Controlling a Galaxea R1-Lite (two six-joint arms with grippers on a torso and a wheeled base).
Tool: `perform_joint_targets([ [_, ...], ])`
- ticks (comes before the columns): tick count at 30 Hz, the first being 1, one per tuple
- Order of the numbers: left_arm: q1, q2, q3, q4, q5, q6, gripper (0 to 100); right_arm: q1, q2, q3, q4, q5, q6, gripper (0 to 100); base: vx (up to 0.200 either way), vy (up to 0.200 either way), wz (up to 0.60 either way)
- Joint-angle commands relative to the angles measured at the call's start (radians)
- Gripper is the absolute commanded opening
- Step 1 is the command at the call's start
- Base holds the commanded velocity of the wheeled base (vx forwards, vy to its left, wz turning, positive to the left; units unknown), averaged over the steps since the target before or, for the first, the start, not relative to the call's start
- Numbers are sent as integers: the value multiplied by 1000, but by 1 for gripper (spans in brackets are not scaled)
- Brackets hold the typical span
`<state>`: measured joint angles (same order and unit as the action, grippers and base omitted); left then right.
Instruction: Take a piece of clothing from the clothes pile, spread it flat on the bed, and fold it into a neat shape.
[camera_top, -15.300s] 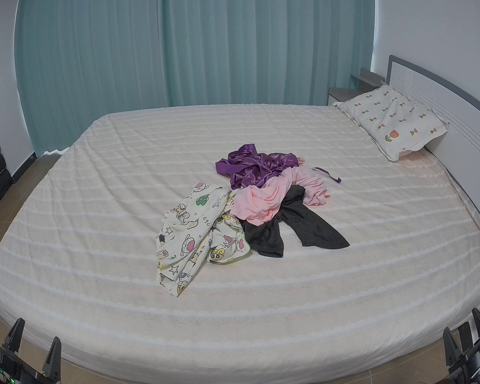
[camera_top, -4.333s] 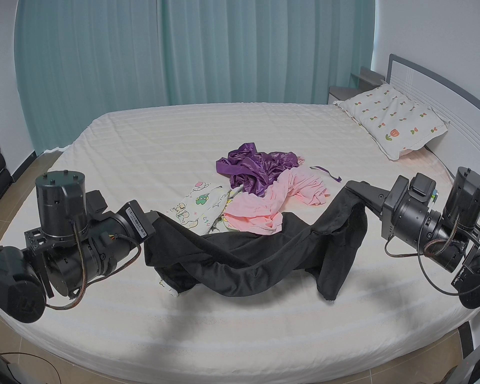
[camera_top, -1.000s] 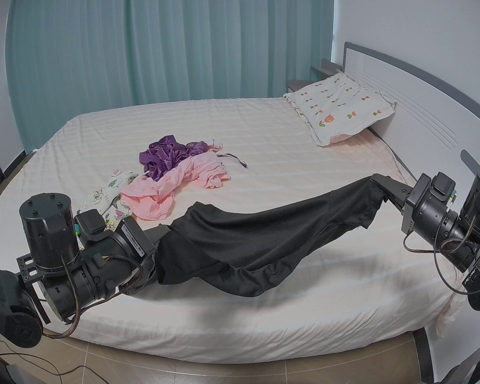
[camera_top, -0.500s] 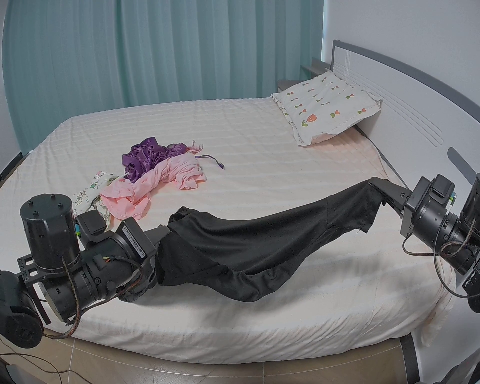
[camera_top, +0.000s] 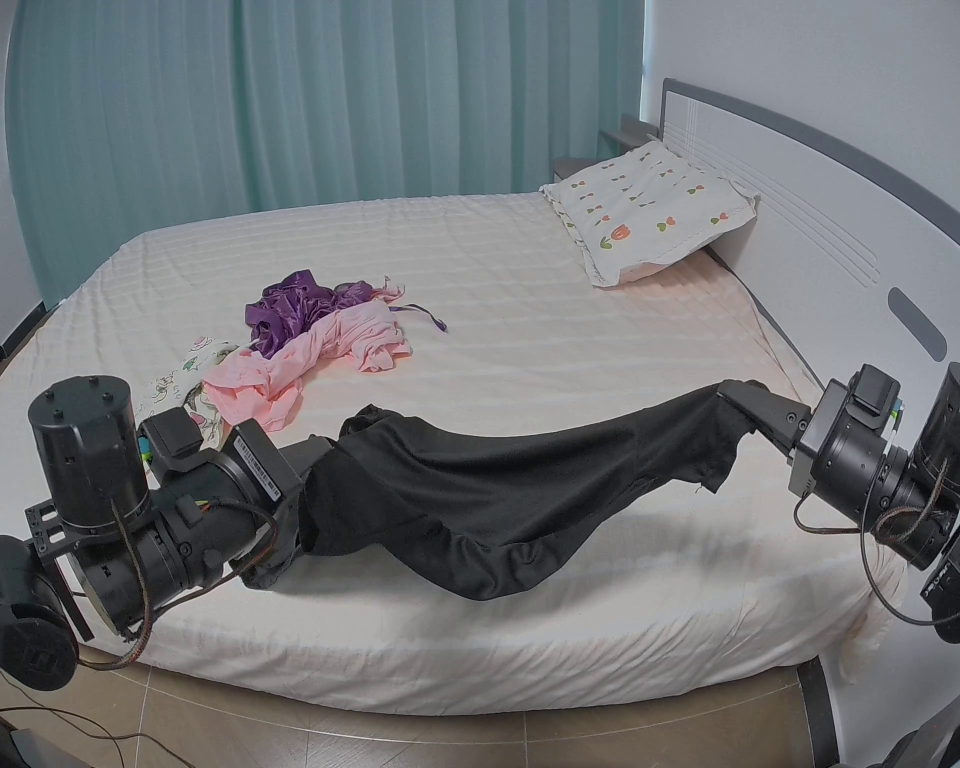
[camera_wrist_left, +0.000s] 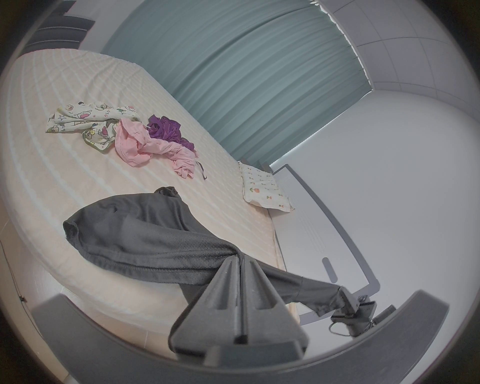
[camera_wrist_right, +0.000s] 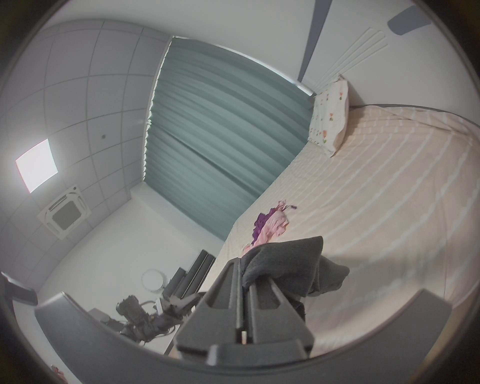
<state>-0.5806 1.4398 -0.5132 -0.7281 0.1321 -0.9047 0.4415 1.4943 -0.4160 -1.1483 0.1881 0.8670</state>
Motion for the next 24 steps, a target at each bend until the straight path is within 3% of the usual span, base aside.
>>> perform_joint_targets([
  [1,5,-38,-19,6,0,1,0,34,-25,25,-11,-2,-19,0,-200,0,0],
  [4,12,-59,-24,6,18,4,0,37,-117,48,-33,1,-19,0,-200,0,0],
  [9,47,-79,-102,67,47,30,0,25,-252,36,-34,2,-36,0,0,0,0],
  [16,41,-136,-340,349,84,27,0,22,-371,-179,21,2,-28,0,0,0,0],
  [24,39,-194,-396,423,83,23,0,-21,-330,-491,243,8,-28,0,0,0,0],
])
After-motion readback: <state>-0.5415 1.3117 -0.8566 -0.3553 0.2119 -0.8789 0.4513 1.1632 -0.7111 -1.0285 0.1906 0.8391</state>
